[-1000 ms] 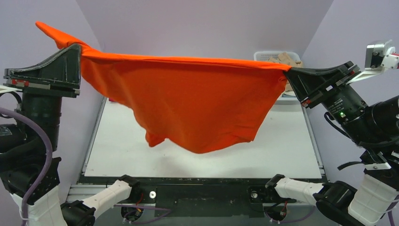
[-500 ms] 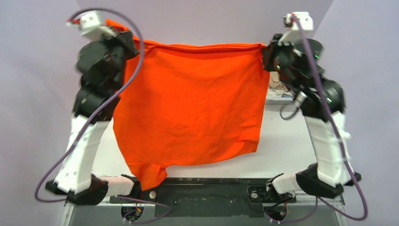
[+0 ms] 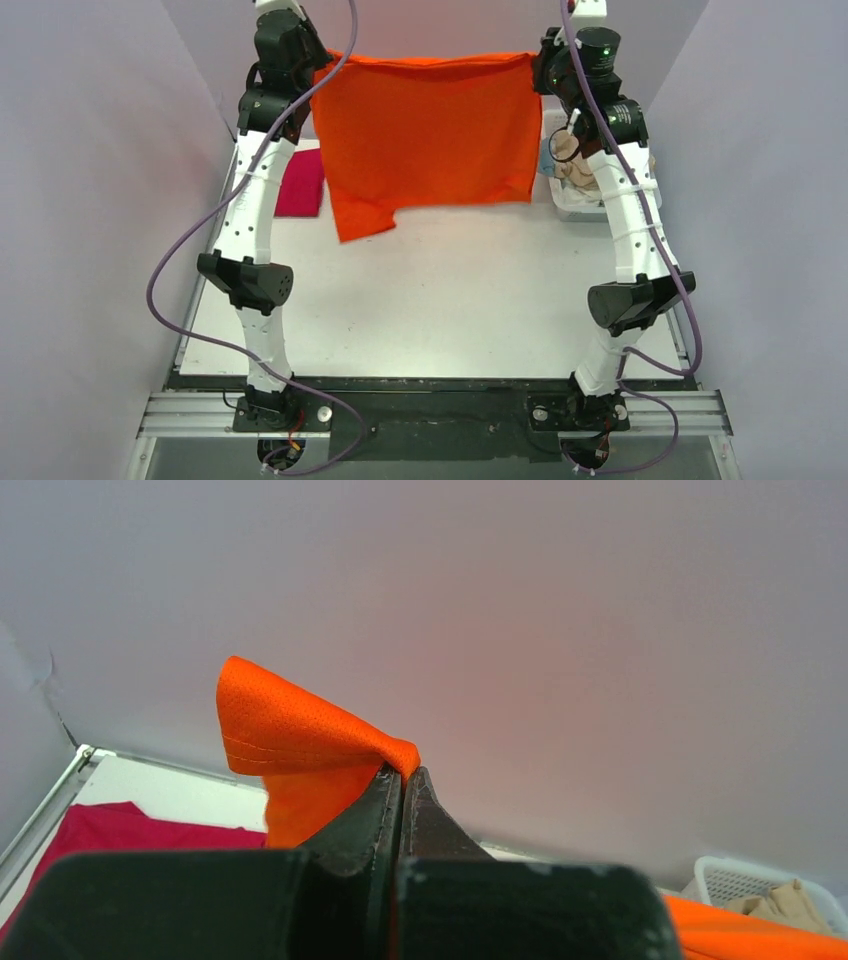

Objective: Fold and stack the t-shirts
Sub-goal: Flatten out the tshirt

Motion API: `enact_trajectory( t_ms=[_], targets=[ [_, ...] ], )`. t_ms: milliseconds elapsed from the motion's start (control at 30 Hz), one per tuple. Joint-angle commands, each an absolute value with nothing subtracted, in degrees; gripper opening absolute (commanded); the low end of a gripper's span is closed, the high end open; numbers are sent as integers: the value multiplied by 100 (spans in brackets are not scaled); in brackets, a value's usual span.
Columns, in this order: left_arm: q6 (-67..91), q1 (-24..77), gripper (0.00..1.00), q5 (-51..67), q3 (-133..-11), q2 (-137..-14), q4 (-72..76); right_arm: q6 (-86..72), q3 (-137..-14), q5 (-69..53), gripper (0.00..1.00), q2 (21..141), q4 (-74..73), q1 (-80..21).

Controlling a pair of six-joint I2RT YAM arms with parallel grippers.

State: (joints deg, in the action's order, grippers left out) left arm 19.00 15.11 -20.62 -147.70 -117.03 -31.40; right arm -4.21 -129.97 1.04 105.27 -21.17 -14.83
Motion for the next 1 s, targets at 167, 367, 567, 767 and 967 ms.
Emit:
enact_trajectory(
  t_ms=[167,367,567,767,967],
  targets=[
    [1779,1503,0,-1978,-12803,-10385,-1961,223,-11885,-1602,0,9848,-940,-1134],
    [2023,1980,0,-2120,-9295,-9139,-712,1003,-9917,-1739,0,9309,-1191,-1142],
    [2883,2540,0,-2241,-6603,-8167,-386,1390,-8419,-1632,0,8902,-1810,-1225],
    [3825,2737,0,-1925,-5046,-7664,-687,977,-6830,-998,0,8445,-1883,-1286],
    [4486,3091,0,-1801,-4289,-7336,-1065,38,-5559,-211,0,7868,-1721,-1382]
  ],
)
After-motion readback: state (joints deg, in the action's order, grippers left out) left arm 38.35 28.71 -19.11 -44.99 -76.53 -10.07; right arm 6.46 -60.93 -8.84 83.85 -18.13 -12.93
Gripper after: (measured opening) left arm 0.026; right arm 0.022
